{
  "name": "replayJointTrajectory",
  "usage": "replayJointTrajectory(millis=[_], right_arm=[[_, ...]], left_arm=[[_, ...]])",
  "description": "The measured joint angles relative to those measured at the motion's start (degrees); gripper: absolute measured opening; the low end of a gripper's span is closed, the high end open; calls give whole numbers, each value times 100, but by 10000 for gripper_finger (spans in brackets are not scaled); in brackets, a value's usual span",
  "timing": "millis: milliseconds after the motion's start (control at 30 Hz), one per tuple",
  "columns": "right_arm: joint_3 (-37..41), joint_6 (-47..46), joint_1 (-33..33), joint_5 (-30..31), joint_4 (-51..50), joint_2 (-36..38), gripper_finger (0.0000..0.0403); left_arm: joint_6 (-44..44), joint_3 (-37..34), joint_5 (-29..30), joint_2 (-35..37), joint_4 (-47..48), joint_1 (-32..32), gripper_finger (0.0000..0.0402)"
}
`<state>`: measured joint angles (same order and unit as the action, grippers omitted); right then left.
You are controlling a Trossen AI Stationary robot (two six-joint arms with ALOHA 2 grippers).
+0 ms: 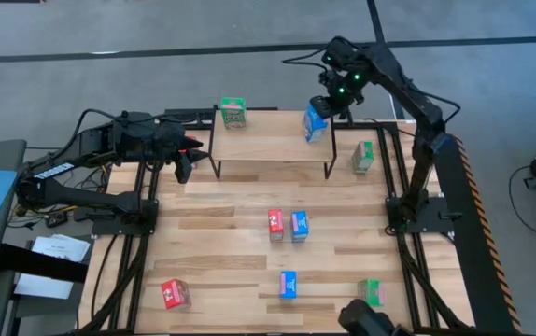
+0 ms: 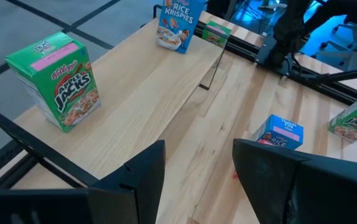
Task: Stack cereal on shelf
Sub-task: Put the top right blue cereal box on the shelf
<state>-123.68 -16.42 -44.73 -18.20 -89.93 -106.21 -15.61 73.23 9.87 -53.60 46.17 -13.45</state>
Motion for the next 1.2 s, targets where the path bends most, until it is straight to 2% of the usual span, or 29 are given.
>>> replayJointTrajectory(millis=[500,800,1067,1200], right_arm=[[0,61,-44,222,234,0,103],[0,38,-171,39,230,65,156],[-2,34,-228,26,218,449,166],[-2,38,9,28,163,698,164]], left_arm=[[37,0,0,0,122,2,176],[37,0,0,0,114,-1,176],[11,0,0,0,109,0,176],[8,0,0,0,111,2,176]])
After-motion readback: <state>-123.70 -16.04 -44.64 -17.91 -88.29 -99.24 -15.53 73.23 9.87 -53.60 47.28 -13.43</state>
